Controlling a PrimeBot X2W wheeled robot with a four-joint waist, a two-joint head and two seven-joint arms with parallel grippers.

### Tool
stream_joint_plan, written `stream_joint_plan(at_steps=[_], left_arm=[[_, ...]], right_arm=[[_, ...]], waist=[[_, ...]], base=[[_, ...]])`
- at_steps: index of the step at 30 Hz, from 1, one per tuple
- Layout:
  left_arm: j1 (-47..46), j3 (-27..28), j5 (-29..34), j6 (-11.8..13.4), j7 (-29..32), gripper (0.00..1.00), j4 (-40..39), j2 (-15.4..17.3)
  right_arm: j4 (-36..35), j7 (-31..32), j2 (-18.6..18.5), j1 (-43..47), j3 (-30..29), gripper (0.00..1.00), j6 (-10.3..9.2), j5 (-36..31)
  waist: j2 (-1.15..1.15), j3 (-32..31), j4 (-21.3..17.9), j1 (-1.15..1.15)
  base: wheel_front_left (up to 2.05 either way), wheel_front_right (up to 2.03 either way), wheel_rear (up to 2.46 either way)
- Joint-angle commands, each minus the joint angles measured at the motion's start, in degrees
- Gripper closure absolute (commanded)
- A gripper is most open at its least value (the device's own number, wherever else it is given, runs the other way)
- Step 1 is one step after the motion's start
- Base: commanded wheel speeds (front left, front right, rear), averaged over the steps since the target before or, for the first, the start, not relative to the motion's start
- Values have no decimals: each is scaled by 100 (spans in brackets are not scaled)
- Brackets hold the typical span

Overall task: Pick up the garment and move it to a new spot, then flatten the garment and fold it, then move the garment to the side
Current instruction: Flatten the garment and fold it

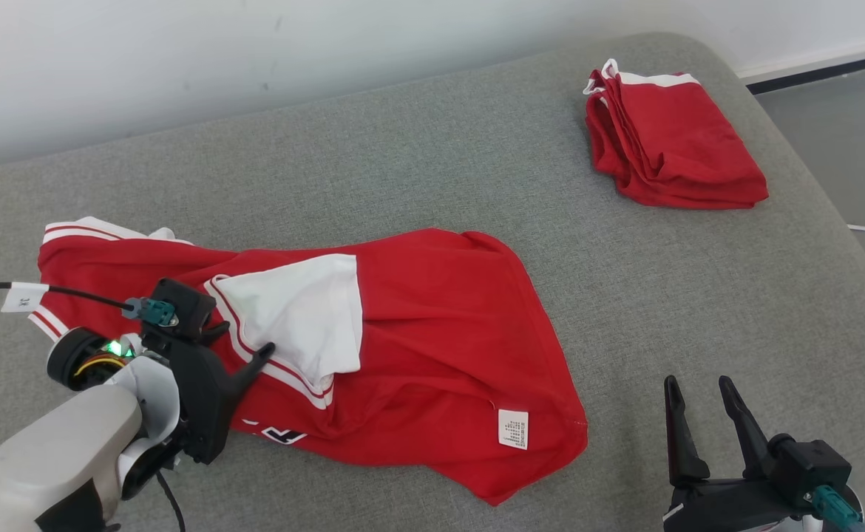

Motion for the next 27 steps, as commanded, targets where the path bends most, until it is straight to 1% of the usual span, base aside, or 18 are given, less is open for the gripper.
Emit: stream_joint_plan(at_steps=[1, 2, 8, 11, 14, 16, 18, 19, 21, 24, 27], left_arm=[[85, -5, 90, 11, -47, 92, 64, -41], [98, -6, 96, 11, -73, 100, 103, -74], [-13, 2, 1, 11, -504, 100, 231, -188], [-116, 95, -45, 11, -935, 100, 163, -224], [-28, 235, -100, 15, -1408, 100, 55, -289], [135, 359, -135, 76, -1612, 100, -64, -323], [325, 515, -112, 230, -1733, 100, -241, -307], [325, 515, -112, 230, -1733, 100, -241, -307], [585, 744, -141, 393, -1788, 100, -486, -277], [1104, 1389, 13, 715, -1804, 100, -1086, -259], [1907, 2030, 250, 959, -1796, 100, -1694, -255]], right_arm=[[-13, -25, 2, -31, 0, 0, -15, 25], [-23, -25, 2, -35, -3, 0, -15, 21], [-67, -27, 2, 76, -120, 0, -15, -46], [-87, -27, 2, 144, -187, 0, -15, -52], [-72, -27, 2, 229, -250, 0, -15, -62], [-57, -27, 2, 276, -274, 0, -15, -88], [-49, -28, 1, 313, -279, 0, -15, -115], [-49, -28, 1, 313, -279, 0, -15, -115], [-56, -28, 1, 359, -304, 0, -15, -132], [-63, -27, 0, 409, -346, 0, -15, -182], [-78, -11, 2, 458, -358, 0, -15, -217]], waist=[[0, 1, 1, 0], [0, -2, 4, 0], [0, -78, 140, 0], [0, -166, 308, 0], [0, -293, 537, 0], [0, -387, 699, 0], [0, -481, 845, 0], [0, -481, 845, 0], [0, -558, 987, 0], [0, -642, 1179, 0], [0, -704, 1328, 0]], base=[[0, 0, 0], [0, 0, 0], [0, 0, 0], [0, 0, 0], [0, 0, 0], [0, 0, 0], [0, 0, 0], [0, 0, 0], [0, 0, 0], [0, 0, 0], [0, 0, 0]])
